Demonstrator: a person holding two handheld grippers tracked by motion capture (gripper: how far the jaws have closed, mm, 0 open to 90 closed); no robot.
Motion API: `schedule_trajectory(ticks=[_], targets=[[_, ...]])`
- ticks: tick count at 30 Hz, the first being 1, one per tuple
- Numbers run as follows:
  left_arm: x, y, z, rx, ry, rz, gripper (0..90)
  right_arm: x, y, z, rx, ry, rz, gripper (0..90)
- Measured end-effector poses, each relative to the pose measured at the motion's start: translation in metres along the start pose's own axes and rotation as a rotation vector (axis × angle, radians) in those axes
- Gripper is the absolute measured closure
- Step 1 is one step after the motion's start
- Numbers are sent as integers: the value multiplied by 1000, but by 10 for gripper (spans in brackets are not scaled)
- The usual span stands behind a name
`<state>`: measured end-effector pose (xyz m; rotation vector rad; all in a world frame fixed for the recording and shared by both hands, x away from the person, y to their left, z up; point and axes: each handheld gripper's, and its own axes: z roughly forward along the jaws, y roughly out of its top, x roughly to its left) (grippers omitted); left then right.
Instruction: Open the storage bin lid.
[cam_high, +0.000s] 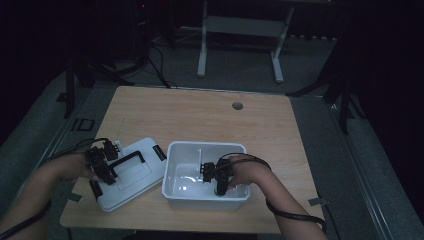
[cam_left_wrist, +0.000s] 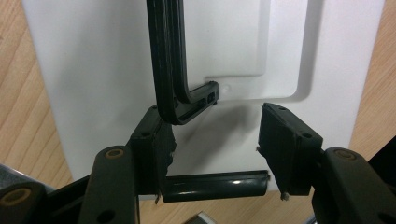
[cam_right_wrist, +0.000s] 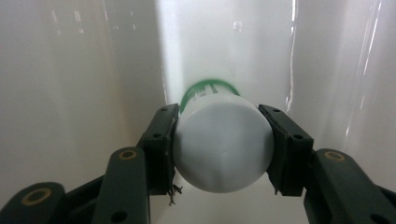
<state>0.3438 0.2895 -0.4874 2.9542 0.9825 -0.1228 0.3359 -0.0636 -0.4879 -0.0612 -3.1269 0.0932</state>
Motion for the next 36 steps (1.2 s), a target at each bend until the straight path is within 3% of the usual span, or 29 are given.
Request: schedule_trajectory(ticks=[6, 10, 13, 23, 36], targets=[[0, 2, 1, 8, -1, 2, 443, 1, 0, 3, 8, 18, -6, 405], [0, 3, 1, 7, 1, 3, 443, 2, 0, -2, -3, 25, -8, 387], [0, 4, 0, 9, 4, 6, 443, 1, -1, -12, -27, 35, -4, 380], [1, 4, -2, 10, 7, 2, 443, -1, -11, -48, -90, -1, -14, 372], [0, 3, -1, 16, 11, 1, 443, 1, -31, -82, -162, -47, -32, 180]])
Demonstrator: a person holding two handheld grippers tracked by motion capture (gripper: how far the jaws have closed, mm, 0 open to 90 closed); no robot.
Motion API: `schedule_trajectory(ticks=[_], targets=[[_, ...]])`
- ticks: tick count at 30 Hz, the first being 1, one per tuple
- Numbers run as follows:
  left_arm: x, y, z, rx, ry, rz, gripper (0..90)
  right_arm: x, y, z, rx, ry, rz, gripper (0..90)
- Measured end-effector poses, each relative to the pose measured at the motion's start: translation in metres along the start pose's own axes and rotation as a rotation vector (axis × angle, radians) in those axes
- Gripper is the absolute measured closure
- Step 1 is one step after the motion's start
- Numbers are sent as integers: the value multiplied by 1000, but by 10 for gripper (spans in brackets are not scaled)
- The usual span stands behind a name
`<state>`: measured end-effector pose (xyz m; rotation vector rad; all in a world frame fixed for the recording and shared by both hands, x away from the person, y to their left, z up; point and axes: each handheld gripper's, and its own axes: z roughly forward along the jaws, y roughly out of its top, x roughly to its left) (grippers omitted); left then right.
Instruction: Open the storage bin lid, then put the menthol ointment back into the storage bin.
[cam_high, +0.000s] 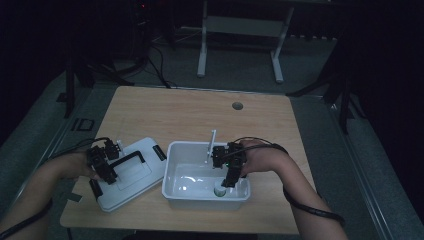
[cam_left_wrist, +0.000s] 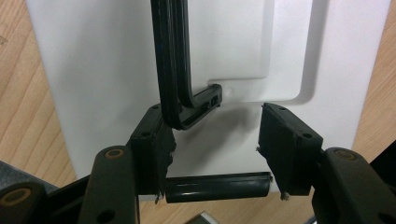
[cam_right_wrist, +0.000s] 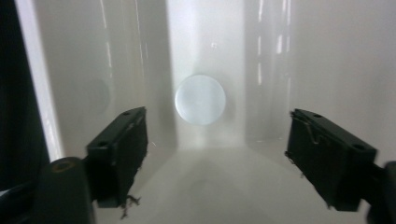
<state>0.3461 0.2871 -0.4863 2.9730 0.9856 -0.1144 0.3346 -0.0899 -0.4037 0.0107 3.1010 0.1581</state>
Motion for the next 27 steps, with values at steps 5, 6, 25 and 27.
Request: schedule_trajectory(ticks=[5, 6, 25, 27], targets=[[1, -2, -1, 2, 1, -7, 443, 1, -10, -14, -9, -15, -12, 155], [1, -2, -2, 3, 2, -8, 442, 1, -17, -22, -25, -19, -9, 155], [1, -3, -3, -2, 6, -13, 443, 0, -99, -43, -26, -79, 105, 158], [1, -3, -4, -5, 5, -13, 443, 0, -108, -39, -19, -79, 116, 158]])
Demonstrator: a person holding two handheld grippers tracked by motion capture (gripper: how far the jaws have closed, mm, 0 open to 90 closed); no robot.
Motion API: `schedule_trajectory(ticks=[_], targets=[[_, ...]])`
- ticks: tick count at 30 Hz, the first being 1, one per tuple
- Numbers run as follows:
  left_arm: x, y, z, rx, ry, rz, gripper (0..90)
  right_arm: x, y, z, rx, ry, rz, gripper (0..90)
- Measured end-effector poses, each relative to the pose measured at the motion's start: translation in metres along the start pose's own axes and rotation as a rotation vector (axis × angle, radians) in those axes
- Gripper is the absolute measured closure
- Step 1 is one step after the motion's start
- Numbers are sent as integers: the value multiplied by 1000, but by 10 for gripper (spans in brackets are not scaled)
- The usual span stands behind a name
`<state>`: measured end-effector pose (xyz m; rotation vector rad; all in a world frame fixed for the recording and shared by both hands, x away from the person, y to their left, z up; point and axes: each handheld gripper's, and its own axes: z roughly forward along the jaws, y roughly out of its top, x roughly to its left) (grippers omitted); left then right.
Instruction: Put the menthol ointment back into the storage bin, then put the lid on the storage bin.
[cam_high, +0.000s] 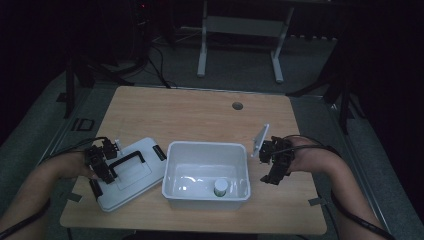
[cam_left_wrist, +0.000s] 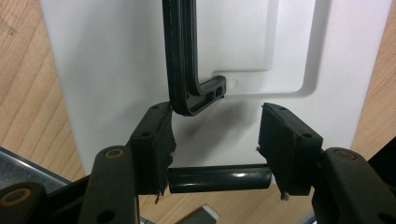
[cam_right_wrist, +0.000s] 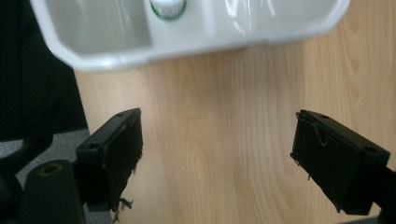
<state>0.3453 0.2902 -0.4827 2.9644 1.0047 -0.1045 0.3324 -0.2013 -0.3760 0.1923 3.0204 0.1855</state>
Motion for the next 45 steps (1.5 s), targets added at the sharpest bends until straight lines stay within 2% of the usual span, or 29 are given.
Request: schedule_trajectory(ticks=[9, 15, 20, 25, 28, 29, 31, 38, 42, 45], targets=[[0, 2, -1, 2, 5, 2, 443, -4, -34, 22, 18, 6, 73, 159], [0, 4, 1, 6, 17, 7, 450, -4, -53, 47, 36, 37, 121, 160], [0, 7, 3, 13, 24, 14, 464, -5, -67, 70, 73, 53, 150, 160], [-1, 13, 6, -3, 40, 20, 491, -4, -78, 86, 99, 67, 180, 161], [-1, 16, 7, -3, 48, 23, 549, -4, -81, 92, 118, 68, 185, 160], [-2, 19, 9, 11, 53, 31, 549, -4, -82, 94, 125, 70, 188, 161], [-2, 21, 9, 22, 65, 31, 604, -4, -84, 96, 131, 73, 192, 161], [-3, 25, 10, 51, 41, 40, 742, -6, -88, 97, 135, 70, 205, 162], [-3, 26, 10, 50, 6, 27, 802, -5, -89, 101, 133, 78, 206, 162], [-3, 26, 10, 49, -2, 14, 824, -5, -89, 103, 140, 82, 207, 161]])
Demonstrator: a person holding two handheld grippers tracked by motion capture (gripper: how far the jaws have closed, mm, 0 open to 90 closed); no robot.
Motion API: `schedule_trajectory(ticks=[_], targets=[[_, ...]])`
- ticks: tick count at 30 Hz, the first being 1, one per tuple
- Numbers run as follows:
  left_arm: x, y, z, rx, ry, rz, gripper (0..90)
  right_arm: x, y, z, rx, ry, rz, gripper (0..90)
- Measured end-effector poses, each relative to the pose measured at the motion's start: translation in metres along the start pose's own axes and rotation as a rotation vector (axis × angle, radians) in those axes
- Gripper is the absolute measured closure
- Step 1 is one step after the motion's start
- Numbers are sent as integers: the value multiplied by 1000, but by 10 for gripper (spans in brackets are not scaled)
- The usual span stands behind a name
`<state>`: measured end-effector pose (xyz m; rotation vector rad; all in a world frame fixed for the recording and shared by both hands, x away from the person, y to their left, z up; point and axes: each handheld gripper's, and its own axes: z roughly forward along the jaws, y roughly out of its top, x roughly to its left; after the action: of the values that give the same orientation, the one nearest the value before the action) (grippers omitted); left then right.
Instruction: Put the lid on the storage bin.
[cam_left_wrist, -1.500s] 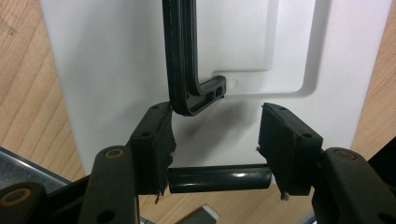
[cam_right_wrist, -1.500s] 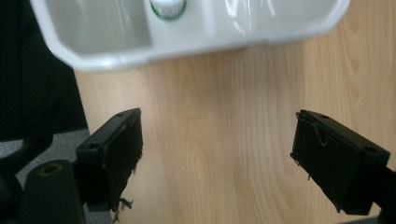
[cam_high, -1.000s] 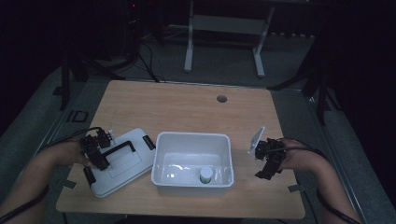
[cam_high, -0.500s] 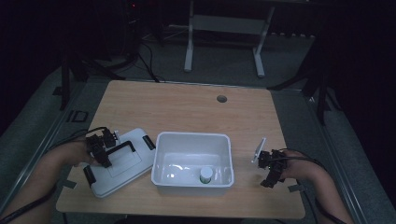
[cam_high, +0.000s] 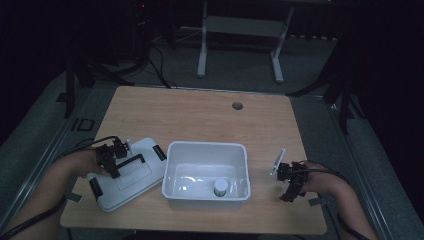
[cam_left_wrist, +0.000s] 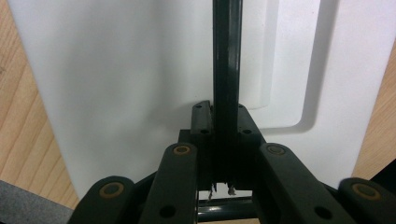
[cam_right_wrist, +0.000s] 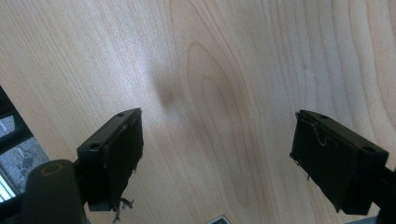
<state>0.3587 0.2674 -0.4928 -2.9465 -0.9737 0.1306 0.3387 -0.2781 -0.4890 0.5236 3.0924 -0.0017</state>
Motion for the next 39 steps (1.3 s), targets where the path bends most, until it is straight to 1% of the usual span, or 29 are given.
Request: schedule_trajectory(ticks=[2, 6, 8, 9, 11, 13, 15, 17, 18, 22, 25, 27, 29, 30, 32, 35, 39], targets=[[0, 0, 0, 1, 0, -7, 827, 0, 0, 0, 4, -2, 0, 162], [0, -1, -1, 5, -8, 1, 831, 1, 0, -1, -3, -2, 0, 162], [0, -1, -3, -2, -10, 3, 831, 1, 0, -3, -6, -4, -1, 161], [0, -1, -3, -5, -4, 6, 833, 1, 0, -3, -8, -5, 2, 162], [-1, -2, -5, -12, -9, 4, 833, 0, -1, -5, -10, -8, 1, 162], [-1, -3, -9, -19, -7, 4, 834, 1, -1, -6, -14, -6, 9, 162], [-1, -5, -13, -27, -1, 9, 834, 0, -2, -6, -10, -8, 8, 162], [-2, -6, -17, -33, -5, 8, 834, 0, -2, -6, -12, -6, 9, 161], [-2, -7, -20, -35, 4, 11, 834, 1, -2, -6, -12, -6, 8, 162], [-4, -9, -31, -48, 12, 15, 834, 0, -1, -7, -16, -9, 6, 162], [-6, -11, -38, -49, 18, 29, 834, 0, -1, -8, -14, -10, 6, 161], [-7, -12, -43, -57, 23, 34, 834, 1, -2, -8, -14, -10, 6, 162], [-8, -13, -48, -61, 19, 37, 834, 1, -3, -8, -16, -11, 6, 162], [-8, -14, -50, -64, 25, 36, 834, 0, -3, -8, -15, -11, 8, 162], [-9, -14, -55, -61, 25, 39, 834, 1, -3, -8, -12, -11, 10, 162], [-10, -15, -64, -56, 42, 40, 834, 1, -3, -8, -16, -9, 8, 162], [-11, -16, -78, -54, 50, 45, 834, 1, -2, -8, -15, -11, 7, 162]])
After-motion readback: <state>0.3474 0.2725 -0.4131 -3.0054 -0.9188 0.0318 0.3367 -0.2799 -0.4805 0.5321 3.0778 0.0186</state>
